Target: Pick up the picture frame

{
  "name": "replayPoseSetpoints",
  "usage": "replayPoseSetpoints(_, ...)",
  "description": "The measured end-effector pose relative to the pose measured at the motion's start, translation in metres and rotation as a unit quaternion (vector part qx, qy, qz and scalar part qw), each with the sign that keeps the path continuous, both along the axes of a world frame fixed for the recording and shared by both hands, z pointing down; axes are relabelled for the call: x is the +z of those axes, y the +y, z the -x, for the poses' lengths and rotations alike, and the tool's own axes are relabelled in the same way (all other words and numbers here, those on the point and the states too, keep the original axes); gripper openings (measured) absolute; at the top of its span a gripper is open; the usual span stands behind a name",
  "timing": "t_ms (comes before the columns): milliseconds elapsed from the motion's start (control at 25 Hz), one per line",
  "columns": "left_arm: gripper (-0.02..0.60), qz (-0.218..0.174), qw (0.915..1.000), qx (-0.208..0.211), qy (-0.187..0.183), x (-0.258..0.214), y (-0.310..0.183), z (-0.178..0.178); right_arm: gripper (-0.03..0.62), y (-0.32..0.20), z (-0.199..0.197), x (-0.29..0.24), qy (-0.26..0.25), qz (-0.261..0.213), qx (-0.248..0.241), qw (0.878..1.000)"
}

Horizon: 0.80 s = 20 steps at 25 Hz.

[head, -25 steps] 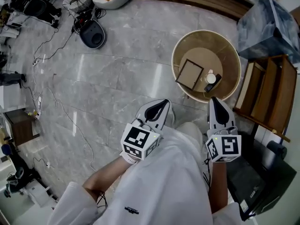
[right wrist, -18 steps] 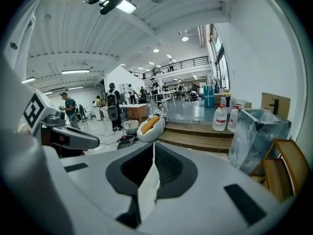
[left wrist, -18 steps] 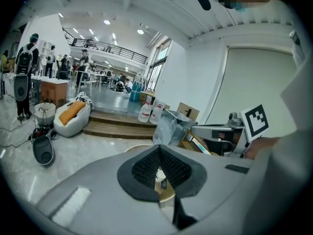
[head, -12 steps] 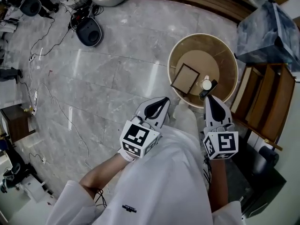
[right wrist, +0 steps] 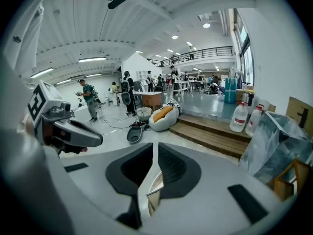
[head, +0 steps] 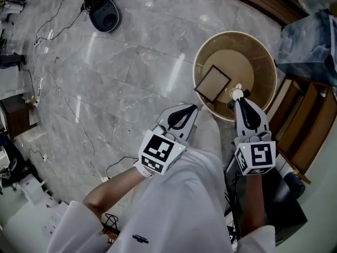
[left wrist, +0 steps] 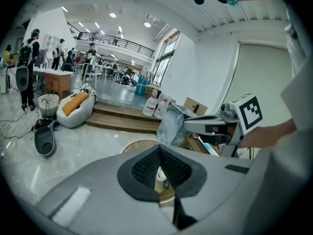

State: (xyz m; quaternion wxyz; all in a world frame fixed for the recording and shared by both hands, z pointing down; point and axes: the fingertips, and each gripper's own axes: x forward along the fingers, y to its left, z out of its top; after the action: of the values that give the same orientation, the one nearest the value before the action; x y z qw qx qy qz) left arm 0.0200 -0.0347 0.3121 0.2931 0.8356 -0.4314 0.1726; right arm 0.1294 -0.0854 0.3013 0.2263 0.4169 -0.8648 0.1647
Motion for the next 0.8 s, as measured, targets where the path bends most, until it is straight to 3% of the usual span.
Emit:
replayPoseSetpoints(360,0.003,0.035,0.9991,-0.023,-0.010,0.067,-0.024,-0.016,0.011,-0.037,0.014,0.081,0.030,0.045,-0.096,0.994)
replayPoseSetpoints(600,0.003,0.056,0.9961,-0.067,-0.009,0.121,-0.047,-0.014,0.011,-0.065,0.025,0.137,0.056,0.056,-0.171,0.982)
replayPoseSetpoints(800,0.003,0.071,0.9926,-0.095,-0.024,0.169,-0.054,-0.009,0.011,-0.078,0.041,0.180,0.049,0.070,-0.228,0.970)
